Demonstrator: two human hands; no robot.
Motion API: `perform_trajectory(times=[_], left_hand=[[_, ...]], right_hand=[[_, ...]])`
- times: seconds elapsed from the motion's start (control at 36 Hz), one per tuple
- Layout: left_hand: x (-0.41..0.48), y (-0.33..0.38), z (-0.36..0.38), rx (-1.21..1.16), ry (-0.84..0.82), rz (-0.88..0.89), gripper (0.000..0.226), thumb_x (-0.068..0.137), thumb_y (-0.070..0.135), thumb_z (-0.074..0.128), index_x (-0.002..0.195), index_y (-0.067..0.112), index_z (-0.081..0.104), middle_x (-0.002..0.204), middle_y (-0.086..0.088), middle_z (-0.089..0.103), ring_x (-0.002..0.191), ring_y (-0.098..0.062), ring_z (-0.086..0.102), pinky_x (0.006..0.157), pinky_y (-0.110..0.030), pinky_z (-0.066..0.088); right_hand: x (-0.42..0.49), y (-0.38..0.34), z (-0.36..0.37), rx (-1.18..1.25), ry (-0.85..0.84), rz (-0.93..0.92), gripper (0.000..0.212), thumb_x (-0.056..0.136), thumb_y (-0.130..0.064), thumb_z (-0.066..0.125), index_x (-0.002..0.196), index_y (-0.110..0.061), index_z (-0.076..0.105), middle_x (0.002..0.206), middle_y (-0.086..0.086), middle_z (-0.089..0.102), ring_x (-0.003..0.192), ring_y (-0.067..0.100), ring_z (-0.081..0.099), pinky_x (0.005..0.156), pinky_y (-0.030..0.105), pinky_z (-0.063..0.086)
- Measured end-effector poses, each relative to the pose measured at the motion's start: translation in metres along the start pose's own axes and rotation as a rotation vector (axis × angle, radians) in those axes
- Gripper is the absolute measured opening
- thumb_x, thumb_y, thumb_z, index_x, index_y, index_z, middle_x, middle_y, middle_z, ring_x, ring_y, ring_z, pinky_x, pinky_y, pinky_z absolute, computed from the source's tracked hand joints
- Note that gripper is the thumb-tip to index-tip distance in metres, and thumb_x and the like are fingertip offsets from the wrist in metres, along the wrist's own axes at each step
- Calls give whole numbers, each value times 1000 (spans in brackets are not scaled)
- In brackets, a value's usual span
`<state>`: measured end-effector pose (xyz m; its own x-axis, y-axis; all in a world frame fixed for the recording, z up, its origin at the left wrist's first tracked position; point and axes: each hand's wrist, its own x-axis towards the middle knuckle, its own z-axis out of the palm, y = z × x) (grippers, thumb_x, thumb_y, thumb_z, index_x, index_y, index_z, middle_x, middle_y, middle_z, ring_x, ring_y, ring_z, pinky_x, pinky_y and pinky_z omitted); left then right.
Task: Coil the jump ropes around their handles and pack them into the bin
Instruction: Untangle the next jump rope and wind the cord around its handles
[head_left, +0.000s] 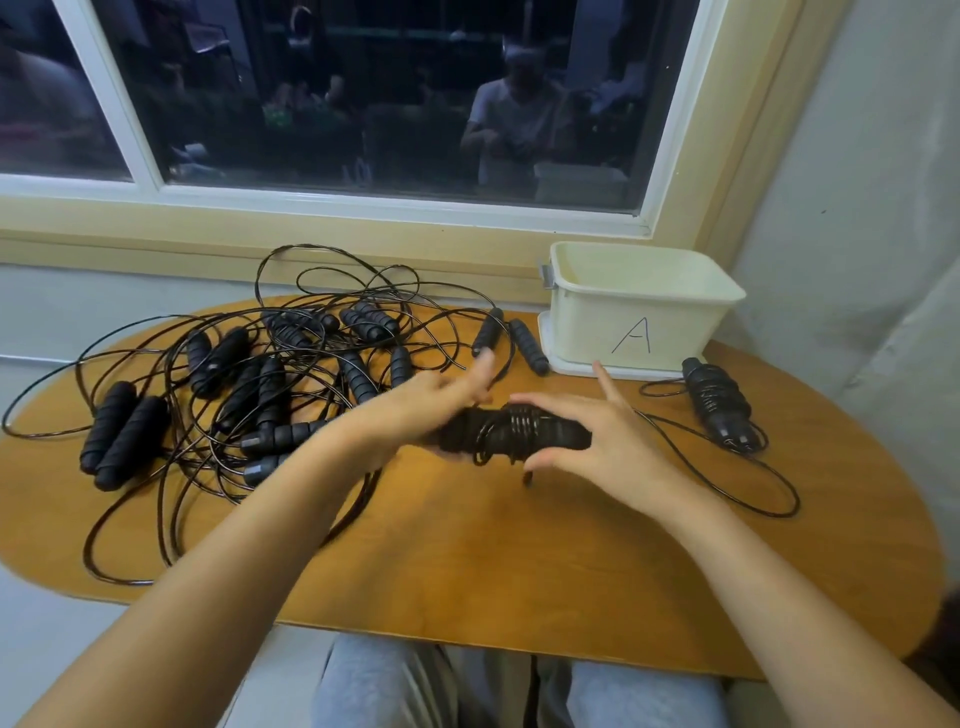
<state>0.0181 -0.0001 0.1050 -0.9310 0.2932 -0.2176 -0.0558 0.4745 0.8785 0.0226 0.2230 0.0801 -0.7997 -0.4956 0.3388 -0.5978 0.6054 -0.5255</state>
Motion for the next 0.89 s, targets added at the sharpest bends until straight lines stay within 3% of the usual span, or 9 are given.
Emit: perform_trajectory(times=[0.06,0.08,0.14,0.22,0.31,0.39,0.53,0.72,0.89], left_hand=[[0,-4,-9,-265,-16,-17,90,77,85,22,114,13,63,99,-10,75,95,-23,73,87,-37,55],[0,-6,-11,-390,-31,-18,95,77,87,20,117,10,61,105,-12,74,102,-26,71,93,-40,51],[-2,-10,-7,-595,-41,1,93,77,87,23,115,9,55,114,-14,72,113,-26,66,101,-42,42],[-6,-12,21,-621,39,89,80,77,76,38,129,17,52,125,0,68,116,-15,64,102,-37,42],[-11,-10,51,-363,193,247,61,77,51,63,133,32,48,131,14,59,104,4,64,84,-17,51],[-9,-13,69,-290,301,358,64,75,32,77,129,39,43,124,21,55,99,-12,68,79,-26,58],[-6,-20,68,-202,522,464,53,71,31,78,120,26,58,111,3,70,81,-16,72,77,-33,60],[-19,-17,61,-144,524,585,47,81,15,75,124,27,61,115,3,71,88,-7,71,87,-24,56],[-27,-20,71,-440,471,496,53,81,14,70,132,18,56,112,6,71,104,-6,67,86,-20,53]], right_hand=[[-1,-2,-3,207,13,132,50,83,-26,76,121,-50,54,120,-25,58,116,-33,25,117,18,3],[-2,-3,-4,314,42,184,48,85,-22,74,117,-51,55,117,-24,61,112,-26,42,114,20,30],[-1,-3,-4,504,164,254,41,86,-19,73,116,-44,60,107,-18,69,99,-10,62,83,15,53],[0,-5,-1,724,333,341,30,87,-23,70,117,-26,69,100,-10,76,95,1,69,71,13,52],[0,-8,8,817,406,415,29,87,-22,71,116,-15,72,97,-5,77,91,6,71,68,14,52],[-3,-13,16,863,429,461,29,87,-25,70,114,-15,72,97,-5,77,93,9,72,70,15,52],[-10,-21,19,932,383,515,24,86,-36,69,107,-24,72,100,-5,77,99,10,70,77,19,52],[-22,-37,14,1180,381,640,52,77,-46,68,117,-13,67,104,5,76,100,25,71,86,42,58],[-32,-44,17,1287,396,622,52,76,-47,68,116,-14,66,105,6,76,100,24,72,80,37,57]])
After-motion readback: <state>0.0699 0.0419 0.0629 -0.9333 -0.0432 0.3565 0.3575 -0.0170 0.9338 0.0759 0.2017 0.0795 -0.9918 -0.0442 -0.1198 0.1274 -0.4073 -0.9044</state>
